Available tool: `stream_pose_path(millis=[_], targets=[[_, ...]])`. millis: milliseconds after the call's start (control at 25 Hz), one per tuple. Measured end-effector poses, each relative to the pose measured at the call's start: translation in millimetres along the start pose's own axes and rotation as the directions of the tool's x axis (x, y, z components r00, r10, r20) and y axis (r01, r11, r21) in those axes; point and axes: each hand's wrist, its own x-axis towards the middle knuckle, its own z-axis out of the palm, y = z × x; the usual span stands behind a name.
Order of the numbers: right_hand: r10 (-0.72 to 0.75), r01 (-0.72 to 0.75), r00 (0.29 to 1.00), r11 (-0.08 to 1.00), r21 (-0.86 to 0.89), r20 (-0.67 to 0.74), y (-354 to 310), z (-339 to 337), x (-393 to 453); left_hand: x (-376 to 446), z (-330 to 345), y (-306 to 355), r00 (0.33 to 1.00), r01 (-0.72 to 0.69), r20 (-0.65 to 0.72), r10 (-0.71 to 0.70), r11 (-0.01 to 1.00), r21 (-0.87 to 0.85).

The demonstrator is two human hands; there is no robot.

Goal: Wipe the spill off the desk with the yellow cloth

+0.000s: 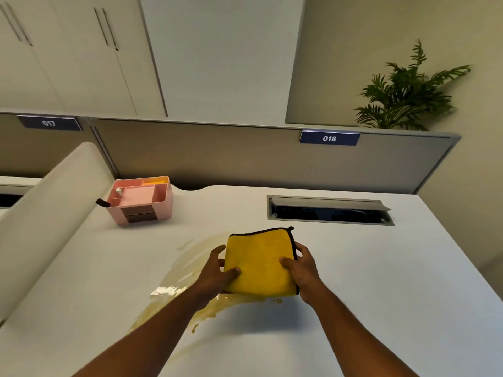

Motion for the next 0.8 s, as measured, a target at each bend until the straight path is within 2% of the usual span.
stream_pose_path(millis=[40,120,160,240,320,400,520,720,800], targets=[[0.016,-0.025,0.996,0.995,-0.101,-0.092,8.9,-0.9,-4.5,-2.8,-6.9,-6.4,0.999,0.028,0.026,-0.031,0.992,0.125],[0.011,-0.119,0.96,0.921,-0.372,-0.28,34.2,-4.6,-14.6,-7.4,-26.7,-24.1,0.999,0.019,0.02,-0.03,0.907,0.421],[-0.011,-0.151,0.942,0.878,-0.455,-0.334,45.2,-6.3,-20.8,-8.5,-38.3,-32.9,1.0,-0.003,-0.004,0.006,0.851,0.526],[-0.078,-0.145,0.93,0.82,-0.554,-0.36,56.3,-3.4,-30.1,-10.2,-62.5,-45.3,0.995,-0.014,-0.066,0.07,0.777,0.629],[-0.172,-0.076,0.937,0.749,-0.658,-0.304,58.5,11.8,-33.6,-10.4,-85.1,-54.2,0.982,0.003,-0.138,0.127,0.726,0.688],[-0.259,0.037,0.947,0.673,-0.739,-0.188,58.2,32.1,-35.4,-8.3,-102.3,-63.6,0.963,0.013,-0.203,0.176,0.724,0.69],[-0.338,0.175,0.94,0.575,-0.799,-0.037,57.5,65.0,-33.3,-3.3,-124.5,-72.9,0.946,-0.01,-0.229,0.231,0.725,0.688],[-0.397,0.22,0.911,0.243,-0.945,0.11,70.0,90.4,-19.4,9.2,-158.5,-86.0,0.909,-0.079,-0.225,0.351,0.675,0.733],[-0.356,0.216,0.924,0.183,-0.959,0.14,74.9,92.5,-10.1,19.5,-172.9,-89.5,0.89,-0.069,-0.26,0.375,0.674,0.735]])
